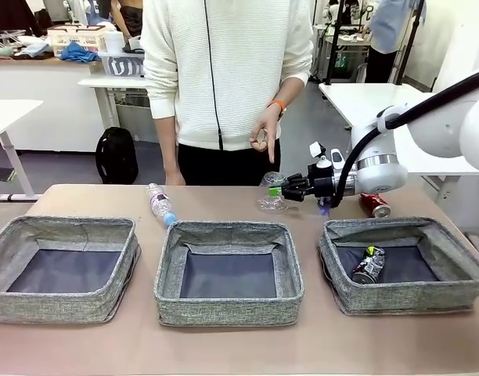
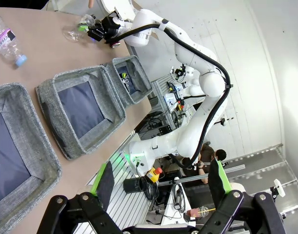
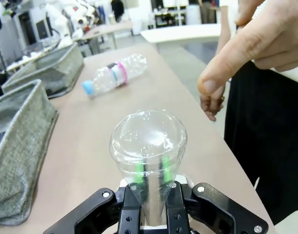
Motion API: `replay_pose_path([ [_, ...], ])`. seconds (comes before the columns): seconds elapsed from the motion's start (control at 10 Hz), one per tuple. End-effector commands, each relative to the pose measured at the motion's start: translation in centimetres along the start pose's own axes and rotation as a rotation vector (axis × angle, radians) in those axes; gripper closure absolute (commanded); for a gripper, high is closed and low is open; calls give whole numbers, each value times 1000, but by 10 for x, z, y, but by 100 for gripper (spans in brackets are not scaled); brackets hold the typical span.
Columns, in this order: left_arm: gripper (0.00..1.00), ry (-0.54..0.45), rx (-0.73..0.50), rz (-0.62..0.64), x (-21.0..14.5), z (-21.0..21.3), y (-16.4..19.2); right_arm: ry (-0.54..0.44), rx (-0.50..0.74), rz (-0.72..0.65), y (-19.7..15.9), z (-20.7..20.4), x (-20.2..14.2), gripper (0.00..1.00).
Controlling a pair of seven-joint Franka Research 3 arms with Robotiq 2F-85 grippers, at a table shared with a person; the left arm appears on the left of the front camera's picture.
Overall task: Sort the waste into the appropriate baskets.
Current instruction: Pick up the waste item pointed out by the person.
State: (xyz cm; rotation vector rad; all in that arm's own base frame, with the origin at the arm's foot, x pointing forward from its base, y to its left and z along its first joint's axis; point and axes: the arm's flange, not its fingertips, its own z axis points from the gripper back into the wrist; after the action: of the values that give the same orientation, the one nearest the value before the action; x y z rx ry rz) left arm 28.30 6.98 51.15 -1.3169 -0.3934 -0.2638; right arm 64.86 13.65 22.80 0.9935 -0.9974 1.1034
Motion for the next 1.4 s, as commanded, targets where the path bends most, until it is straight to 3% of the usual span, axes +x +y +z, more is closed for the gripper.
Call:
replay_pose_path([
  [0.0,0,-9,-17,-6,1,-1,-3,-3,-22,20,3,2,2,86],
  [0.2,0,-9,-17,-6,1,-1,-3,-13,-16,37,7,6,7,86],
  [0.4,0,-9,-17,-6,1,-1,-3,32,82,92,31,22,43,86],
  [0.5,0,-9,-17,-6,1,-1,-3,147,114,-4,59,46,83,86],
  [0.7,0,-9,-17,-6,1,-1,-3,401,65,49,130,103,163,86],
  [0.8,0,-9,-17,-6,1,-1,-3,367,32,127,159,121,194,86],
  [0.9,0,-9,-17,-6,1,-1,-3,256,1,166,192,133,228,86],
  [1.0,0,-9,-17,-6,1,-1,-3,254,-87,104,206,132,244,86],
  [1.1,0,-9,-17,-6,1,-1,-3,333,-124,103,214,127,254,86],
  [1.2,0,-9,-17,-6,1,-1,-3,295,-8,150,189,139,238,86],
  [1.3,0,-9,-17,-6,1,-1,-3,295,-8,150,189,139,238,86],
])
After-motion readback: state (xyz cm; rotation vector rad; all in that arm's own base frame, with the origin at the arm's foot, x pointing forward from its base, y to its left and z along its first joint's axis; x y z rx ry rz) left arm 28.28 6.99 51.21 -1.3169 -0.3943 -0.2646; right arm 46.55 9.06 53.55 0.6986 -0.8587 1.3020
